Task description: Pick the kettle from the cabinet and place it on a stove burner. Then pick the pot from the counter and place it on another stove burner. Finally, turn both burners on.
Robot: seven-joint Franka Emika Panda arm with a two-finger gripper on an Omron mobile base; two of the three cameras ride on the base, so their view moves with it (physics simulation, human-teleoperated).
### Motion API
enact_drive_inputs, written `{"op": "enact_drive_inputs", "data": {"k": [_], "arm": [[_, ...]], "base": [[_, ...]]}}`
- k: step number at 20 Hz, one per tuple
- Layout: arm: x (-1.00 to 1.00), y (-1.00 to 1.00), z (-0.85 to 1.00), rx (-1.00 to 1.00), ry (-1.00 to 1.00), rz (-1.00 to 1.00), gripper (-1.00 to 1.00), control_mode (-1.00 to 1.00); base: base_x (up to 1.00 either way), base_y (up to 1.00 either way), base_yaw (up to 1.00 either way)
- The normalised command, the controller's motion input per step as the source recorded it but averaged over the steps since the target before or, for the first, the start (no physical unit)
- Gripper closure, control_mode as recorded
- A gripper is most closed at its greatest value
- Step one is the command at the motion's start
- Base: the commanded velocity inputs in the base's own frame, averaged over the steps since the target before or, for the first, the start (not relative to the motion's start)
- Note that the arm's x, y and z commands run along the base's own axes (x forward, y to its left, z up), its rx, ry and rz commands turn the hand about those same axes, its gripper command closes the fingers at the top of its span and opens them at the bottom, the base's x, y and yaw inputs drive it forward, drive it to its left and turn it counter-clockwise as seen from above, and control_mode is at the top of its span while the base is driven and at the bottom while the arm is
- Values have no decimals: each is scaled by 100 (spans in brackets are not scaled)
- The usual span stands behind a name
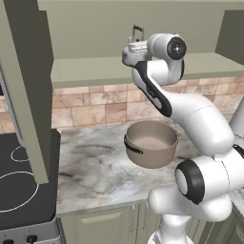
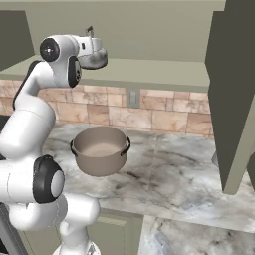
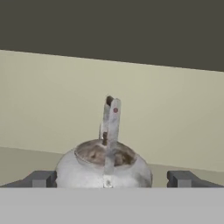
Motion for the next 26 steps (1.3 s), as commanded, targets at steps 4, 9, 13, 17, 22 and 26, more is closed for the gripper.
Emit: {"op": "enact_drive_inputs", "data": {"k": [4, 9, 13, 17, 22, 26], "arm": [[19, 0, 5, 1, 2, 0, -100, -100], [14, 0, 12, 1, 1, 0, -100, -100], [18, 0, 10, 0, 2, 0, -100, -100], [27, 0, 0, 0, 2, 0, -100, -100], [26, 0, 0, 0, 1, 0, -100, -100], [19, 0, 0, 0, 0, 0, -100, -100]], "base": [[0, 0, 0], [0, 0, 0], [0, 0, 0], [0, 0, 0], [0, 0, 0], [0, 0, 0]]}}
